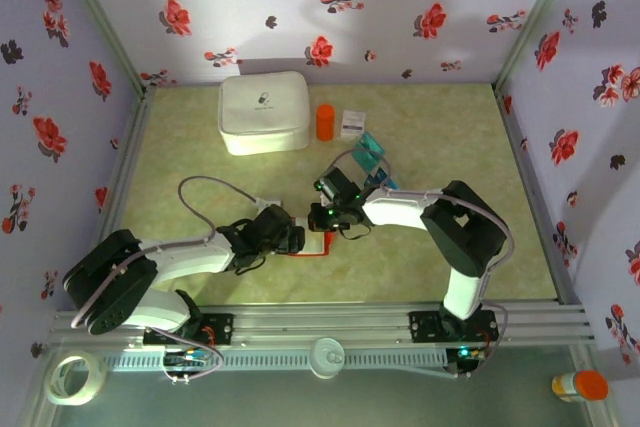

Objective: Put the credit cards into the card holder

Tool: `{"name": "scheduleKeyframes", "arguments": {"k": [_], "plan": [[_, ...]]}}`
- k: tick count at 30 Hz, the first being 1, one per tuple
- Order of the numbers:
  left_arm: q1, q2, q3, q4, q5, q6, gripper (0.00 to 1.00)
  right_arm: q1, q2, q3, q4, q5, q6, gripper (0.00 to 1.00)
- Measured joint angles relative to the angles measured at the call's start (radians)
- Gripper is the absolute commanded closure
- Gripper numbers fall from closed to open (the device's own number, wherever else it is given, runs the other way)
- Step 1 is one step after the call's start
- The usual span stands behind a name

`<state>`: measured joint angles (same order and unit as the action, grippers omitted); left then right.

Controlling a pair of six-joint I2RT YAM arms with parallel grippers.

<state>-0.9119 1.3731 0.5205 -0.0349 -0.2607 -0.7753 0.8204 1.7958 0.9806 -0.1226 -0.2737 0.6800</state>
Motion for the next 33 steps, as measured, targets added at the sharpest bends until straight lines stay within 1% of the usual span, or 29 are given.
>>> {"name": "scheduleKeyframes", "arguments": {"k": [5, 12, 22, 33], "plan": [[0.0, 0.0, 0.0, 0.002, 0.0, 0.0, 0.0, -0.015, -0.019, 0.008, -0.023, 0.011, -0.007, 0.95], [0.0, -0.002, 0.0, 0.002, 0.0, 0.0, 0.0, -0.018, -0.014, 0.026, -0.031, 0.003, -0.016, 0.96], [0.0, -0.007, 0.0, -0.002, 0.0, 0.0, 0.0, -0.014, 0.057, 0.04, 0.037, -0.057, -0.001, 0.98], [0.0, -0.042, -0.002, 0.018, 0.0, 0.001, 0.0, 0.0, 0.069, 0.04, 0.074, -0.068, 0.024, 0.98]]}}
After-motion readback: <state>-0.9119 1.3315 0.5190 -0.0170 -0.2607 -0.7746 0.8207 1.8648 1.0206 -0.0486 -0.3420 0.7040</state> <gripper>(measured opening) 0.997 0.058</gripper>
